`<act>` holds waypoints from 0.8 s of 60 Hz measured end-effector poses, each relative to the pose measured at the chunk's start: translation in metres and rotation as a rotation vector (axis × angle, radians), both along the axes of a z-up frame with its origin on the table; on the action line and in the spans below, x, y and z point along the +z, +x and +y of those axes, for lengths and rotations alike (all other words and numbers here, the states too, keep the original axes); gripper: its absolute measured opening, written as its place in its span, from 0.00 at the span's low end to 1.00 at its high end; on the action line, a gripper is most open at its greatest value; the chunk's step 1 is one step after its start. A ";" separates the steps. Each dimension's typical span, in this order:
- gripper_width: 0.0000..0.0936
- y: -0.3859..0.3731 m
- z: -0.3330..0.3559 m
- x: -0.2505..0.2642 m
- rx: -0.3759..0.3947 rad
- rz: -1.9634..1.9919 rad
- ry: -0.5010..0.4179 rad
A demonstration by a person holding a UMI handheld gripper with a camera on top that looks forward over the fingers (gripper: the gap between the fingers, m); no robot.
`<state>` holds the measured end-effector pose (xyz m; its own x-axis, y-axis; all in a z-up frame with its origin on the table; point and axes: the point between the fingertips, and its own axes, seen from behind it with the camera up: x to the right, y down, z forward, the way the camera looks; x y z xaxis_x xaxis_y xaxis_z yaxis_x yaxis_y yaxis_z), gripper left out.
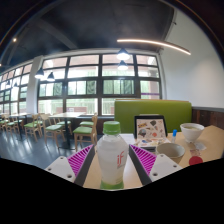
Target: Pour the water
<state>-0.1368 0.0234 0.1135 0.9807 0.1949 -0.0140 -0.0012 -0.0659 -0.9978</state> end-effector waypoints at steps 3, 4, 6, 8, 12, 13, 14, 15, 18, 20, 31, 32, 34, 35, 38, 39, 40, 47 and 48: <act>0.81 -0.003 0.016 -0.001 -0.042 -0.013 0.012; 0.68 -0.002 0.020 -0.004 -0.059 -0.017 0.008; 0.55 0.001 0.027 -0.012 -0.089 -0.021 -0.015; 0.54 0.000 0.028 -0.010 -0.114 -0.009 -0.003; 0.54 0.002 0.036 -0.010 -0.136 0.004 -0.011; 0.54 0.001 0.036 -0.010 -0.133 0.011 -0.015; 0.53 0.000 0.037 -0.010 -0.130 0.017 -0.021; 0.54 -0.001 0.037 -0.010 -0.127 0.023 -0.028; 0.53 -0.005 0.039 -0.011 -0.109 0.029 -0.041; 0.54 -0.006 0.040 -0.010 -0.096 0.031 -0.041; 0.43 -0.009 0.044 -0.009 -0.100 0.086 -0.036; 0.42 -0.006 0.049 -0.009 -0.089 0.106 -0.038; 0.40 -0.004 0.052 -0.004 -0.086 0.161 -0.038; 0.40 -0.002 0.053 0.000 -0.091 0.190 -0.034; 0.40 0.004 0.052 0.019 -0.107 0.283 -0.020; 0.40 0.008 0.053 0.025 -0.107 0.321 -0.014; 0.40 0.018 0.061 0.026 -0.099 0.364 -0.005; 0.40 0.038 0.060 0.055 -0.089 0.806 -0.049; 0.40 0.051 0.072 0.051 -0.071 0.875 -0.059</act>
